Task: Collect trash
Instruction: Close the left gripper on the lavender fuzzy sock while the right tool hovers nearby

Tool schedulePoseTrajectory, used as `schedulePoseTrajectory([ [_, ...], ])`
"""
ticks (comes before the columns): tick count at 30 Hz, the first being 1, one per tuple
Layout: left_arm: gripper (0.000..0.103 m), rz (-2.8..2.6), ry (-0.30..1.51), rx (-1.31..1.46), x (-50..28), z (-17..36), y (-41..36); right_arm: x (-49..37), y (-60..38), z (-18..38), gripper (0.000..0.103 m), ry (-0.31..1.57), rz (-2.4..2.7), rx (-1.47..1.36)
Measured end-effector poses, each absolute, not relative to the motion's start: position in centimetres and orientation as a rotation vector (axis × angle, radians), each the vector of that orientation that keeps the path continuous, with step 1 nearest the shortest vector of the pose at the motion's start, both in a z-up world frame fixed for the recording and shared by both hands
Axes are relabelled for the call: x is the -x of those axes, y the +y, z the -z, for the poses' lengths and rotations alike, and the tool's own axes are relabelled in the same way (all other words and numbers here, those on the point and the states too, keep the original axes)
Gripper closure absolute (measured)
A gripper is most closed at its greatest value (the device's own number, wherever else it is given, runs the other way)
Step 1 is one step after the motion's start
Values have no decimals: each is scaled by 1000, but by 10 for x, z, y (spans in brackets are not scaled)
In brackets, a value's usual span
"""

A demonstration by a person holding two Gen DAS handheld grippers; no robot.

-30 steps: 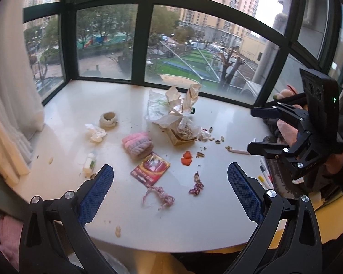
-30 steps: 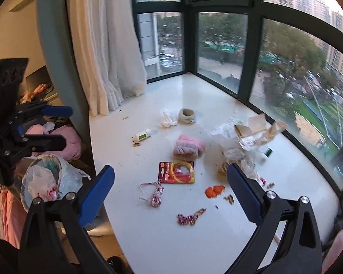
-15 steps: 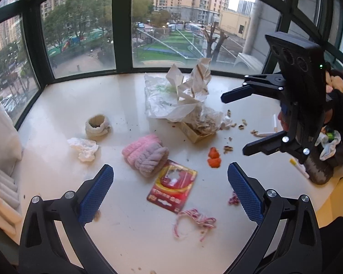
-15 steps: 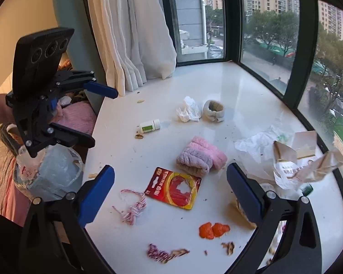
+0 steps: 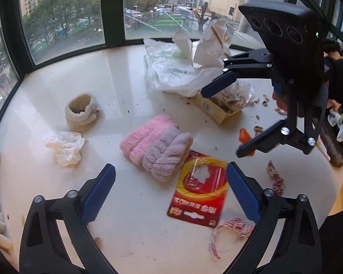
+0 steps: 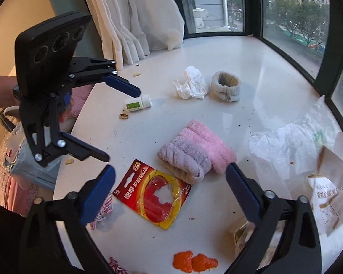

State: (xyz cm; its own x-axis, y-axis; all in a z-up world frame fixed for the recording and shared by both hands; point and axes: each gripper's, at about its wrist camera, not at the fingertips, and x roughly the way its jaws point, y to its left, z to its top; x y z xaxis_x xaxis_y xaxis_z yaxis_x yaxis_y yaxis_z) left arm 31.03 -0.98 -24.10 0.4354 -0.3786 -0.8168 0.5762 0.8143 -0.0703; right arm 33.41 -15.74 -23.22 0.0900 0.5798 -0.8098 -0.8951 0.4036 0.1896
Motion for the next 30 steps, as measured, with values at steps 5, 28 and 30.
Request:
schedulePoseTrajectory([
  [5,19,635,951,-278,-323,263,-12,-343,-145,251,29,966,-1183,472],
  [28,53,797,963,-373,-339,306,-23,-370,-130,291,62,983,-1298,613],
  [30,62,787,964,-362,-341,307,-21,-369,-131,291,66,987,-1299,604],
])
